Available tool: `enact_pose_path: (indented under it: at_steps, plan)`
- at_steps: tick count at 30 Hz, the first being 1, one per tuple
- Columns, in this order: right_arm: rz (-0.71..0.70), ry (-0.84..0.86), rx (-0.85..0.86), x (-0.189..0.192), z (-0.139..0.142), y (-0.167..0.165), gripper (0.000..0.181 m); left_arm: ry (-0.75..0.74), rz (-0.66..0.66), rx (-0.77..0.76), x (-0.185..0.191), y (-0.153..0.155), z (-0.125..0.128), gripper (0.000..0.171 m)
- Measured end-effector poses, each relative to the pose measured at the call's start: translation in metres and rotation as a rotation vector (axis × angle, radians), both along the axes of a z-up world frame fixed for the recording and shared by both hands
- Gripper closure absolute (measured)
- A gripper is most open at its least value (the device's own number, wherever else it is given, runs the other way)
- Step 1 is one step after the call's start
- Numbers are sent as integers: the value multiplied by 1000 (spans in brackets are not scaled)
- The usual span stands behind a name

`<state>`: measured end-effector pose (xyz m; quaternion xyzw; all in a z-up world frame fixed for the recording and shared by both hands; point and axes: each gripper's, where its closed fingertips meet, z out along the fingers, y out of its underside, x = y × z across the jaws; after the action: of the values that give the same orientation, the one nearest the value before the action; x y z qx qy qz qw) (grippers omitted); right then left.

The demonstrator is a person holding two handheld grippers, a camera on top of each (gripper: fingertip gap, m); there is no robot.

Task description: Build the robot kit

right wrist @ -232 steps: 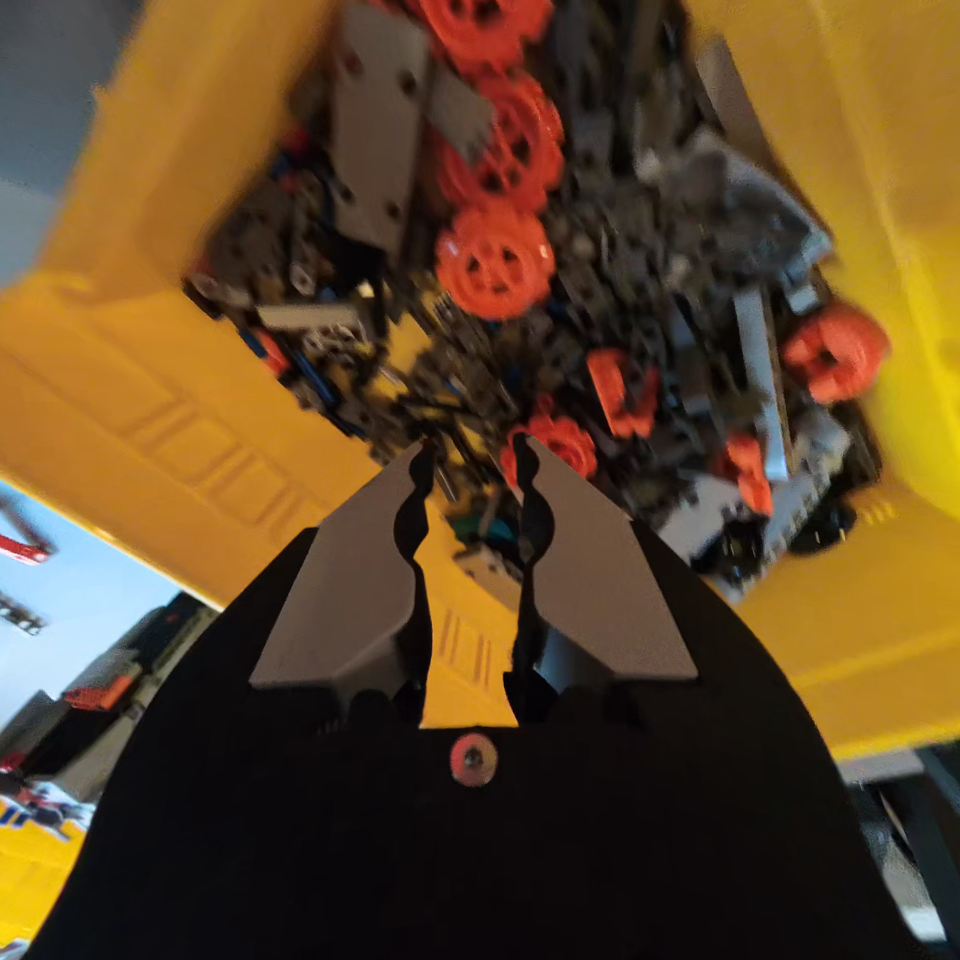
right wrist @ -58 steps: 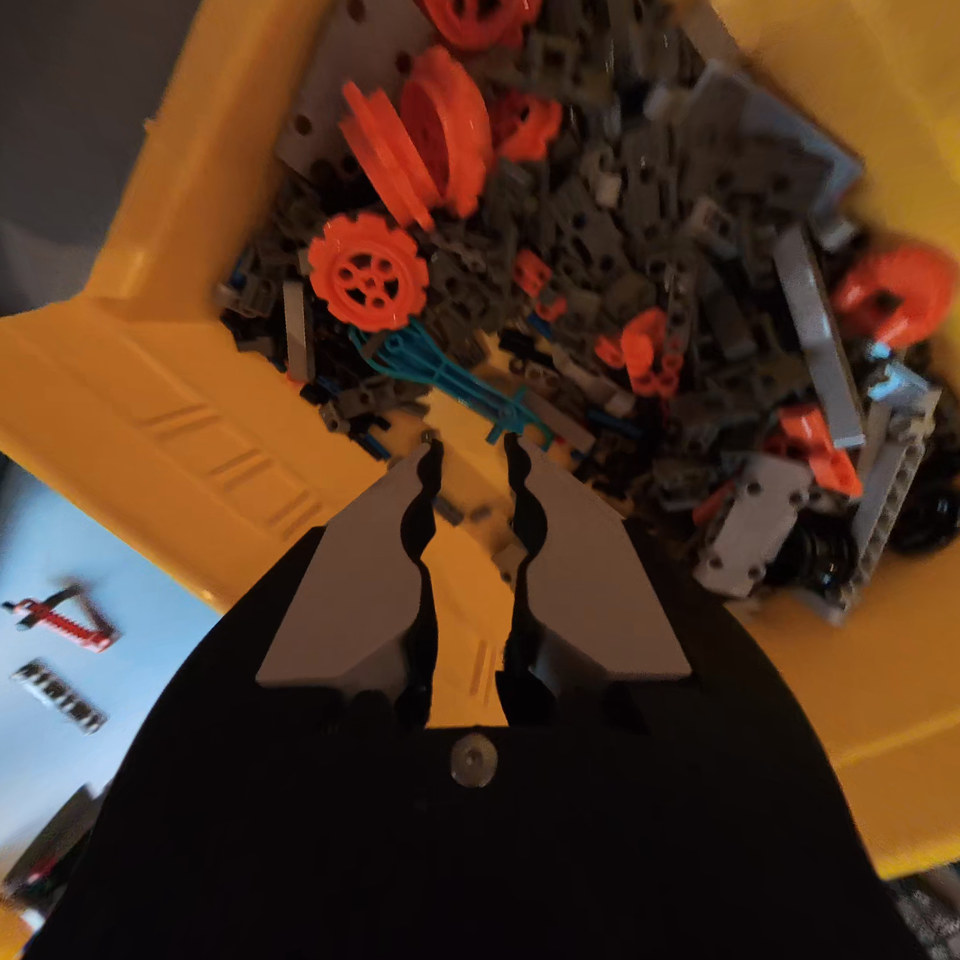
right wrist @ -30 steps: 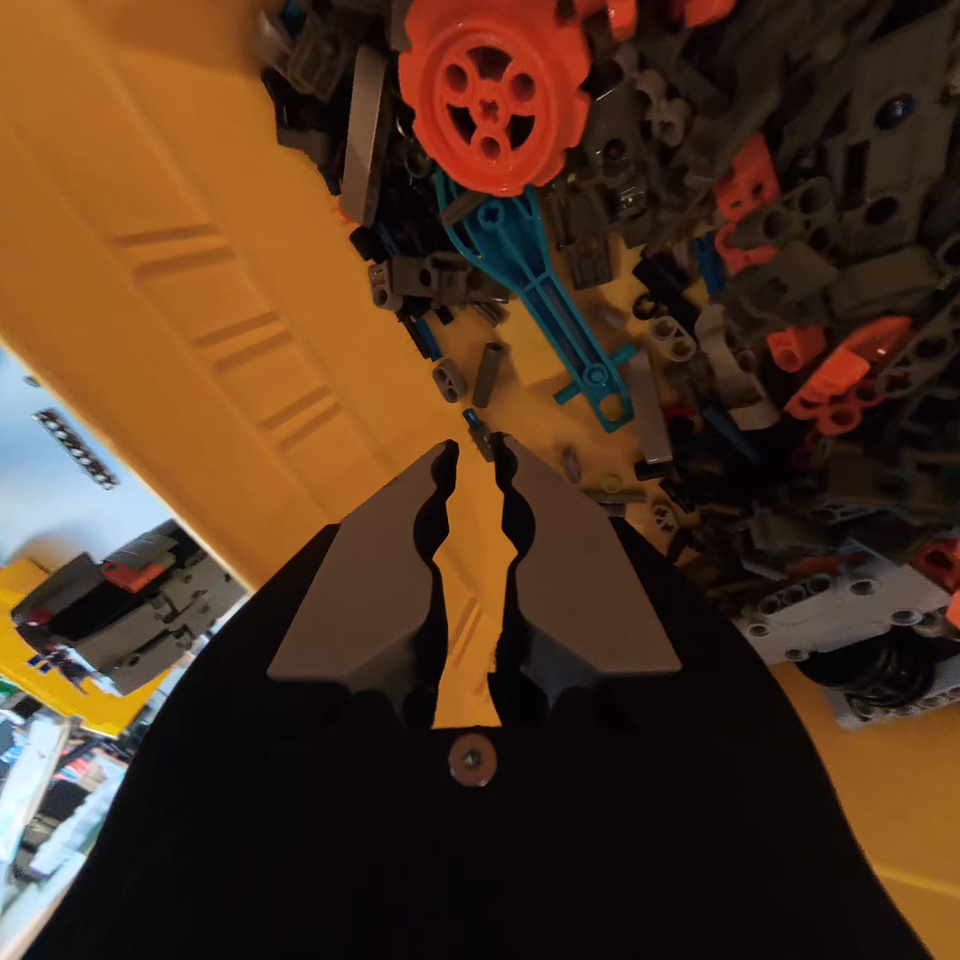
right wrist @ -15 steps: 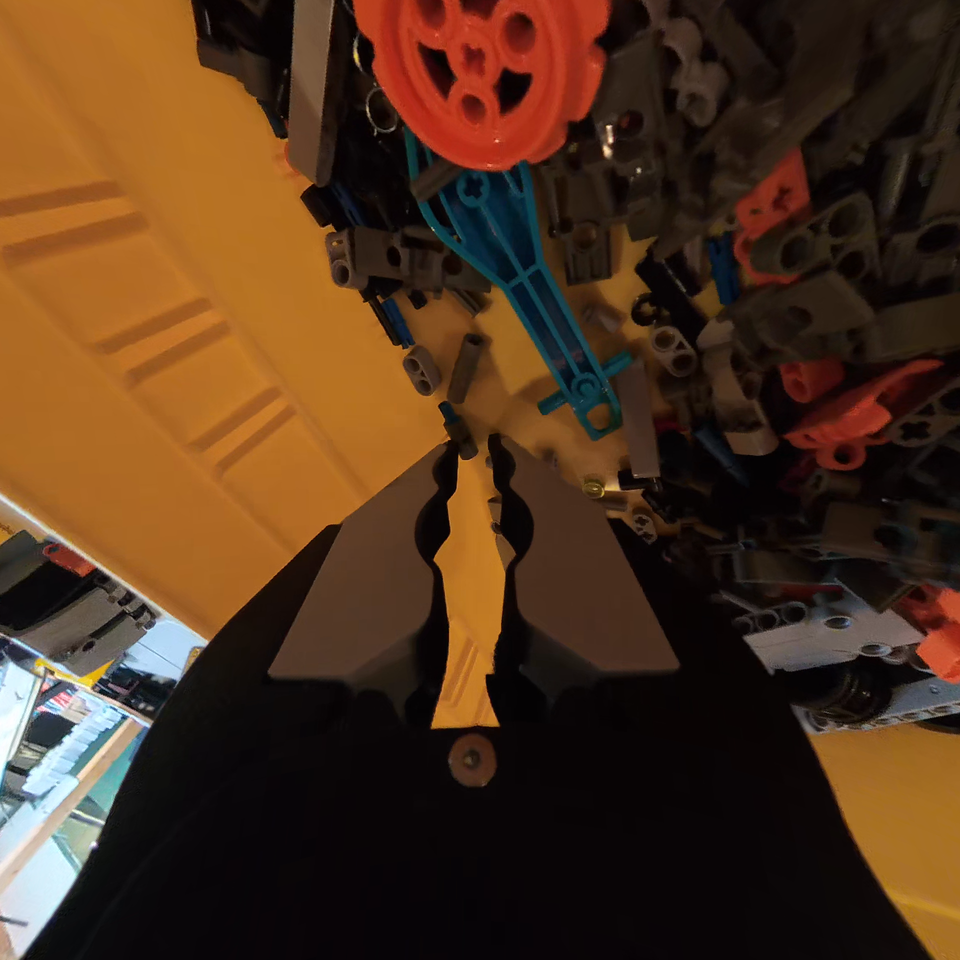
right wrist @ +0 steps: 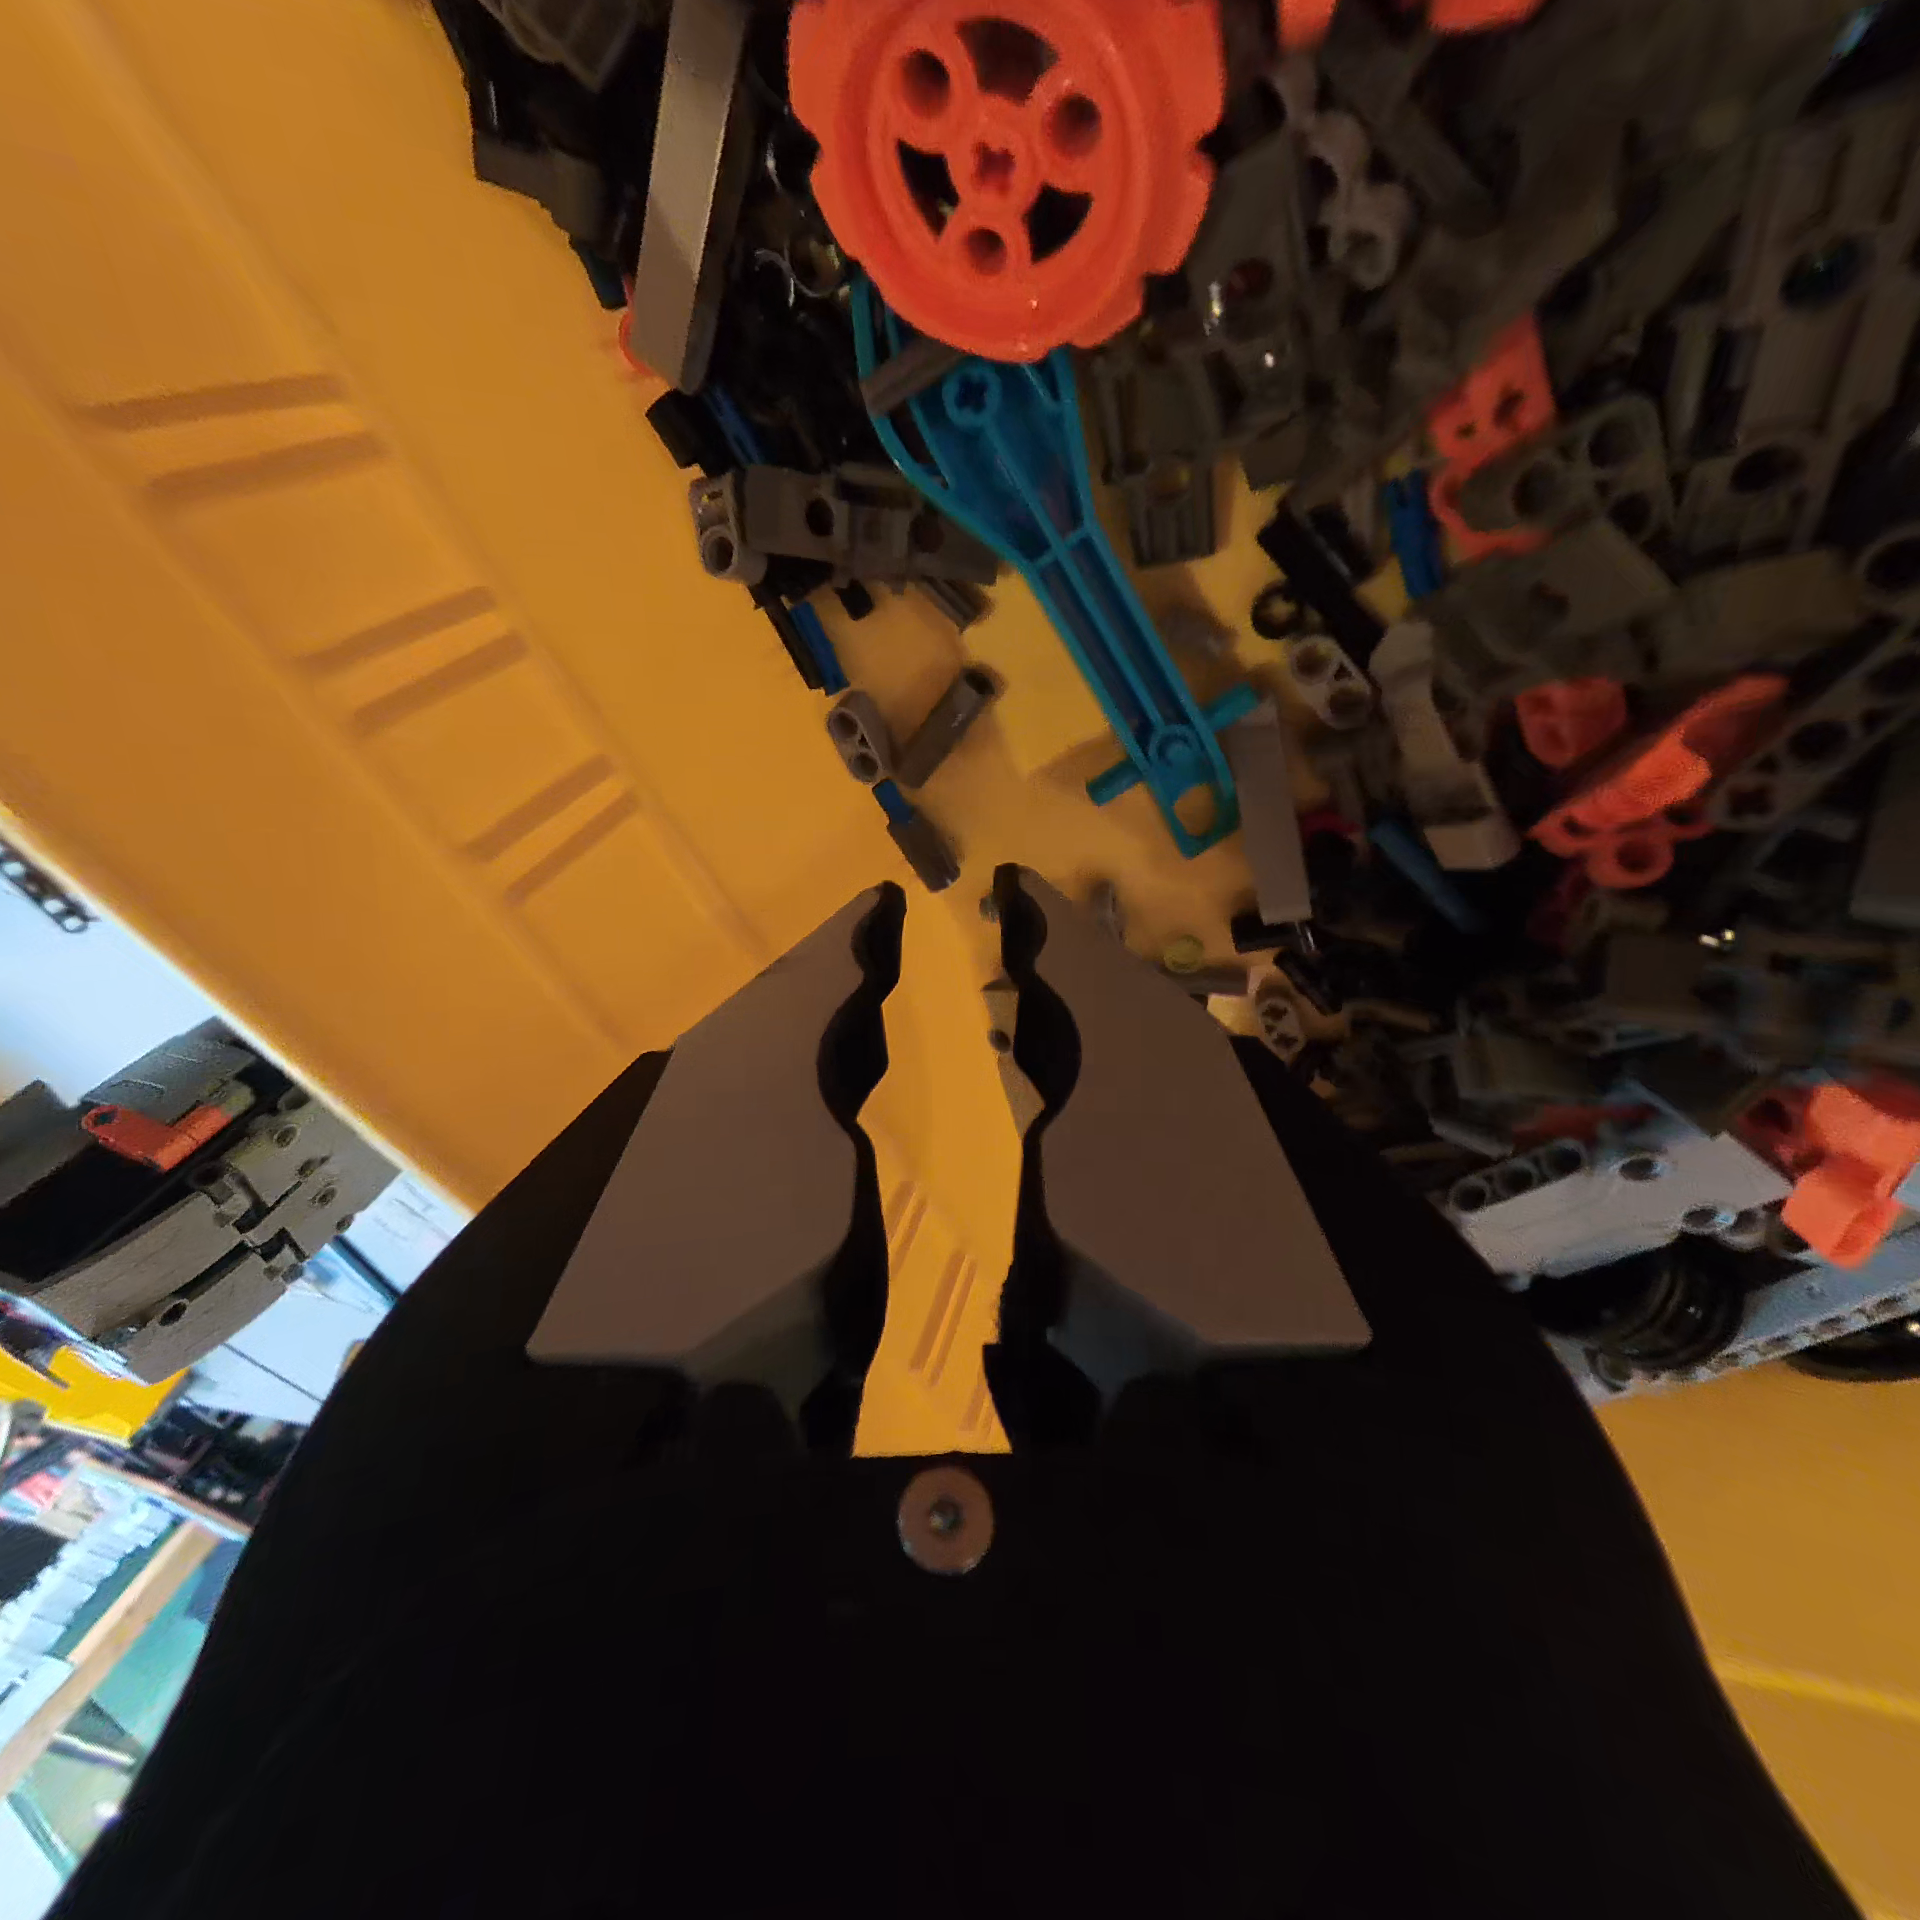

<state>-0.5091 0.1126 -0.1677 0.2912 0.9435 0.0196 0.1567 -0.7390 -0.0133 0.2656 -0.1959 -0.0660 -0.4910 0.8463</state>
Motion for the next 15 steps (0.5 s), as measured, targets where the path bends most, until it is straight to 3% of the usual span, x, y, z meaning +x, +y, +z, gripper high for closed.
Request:
enact_pose_path:
  at_steps: [5, 7, 11, 15]
  plan:
    - [38, 1, 9, -1, -6, -6, 160, -4, -6, 3, -2, 0, 0, 152]
    - [68, -39, -13, 7, -12, -12, 174, -5, -11, 8, -2, -1, 0, 152]
    - [155, -20, 53, 5, -12, -11, 174, -3, -5, 15, -2, -4, 0, 153]
    - [126, 62, 92, -6, -12, 1, 169, -2, -12, 16, -1, -4, 0, 153]
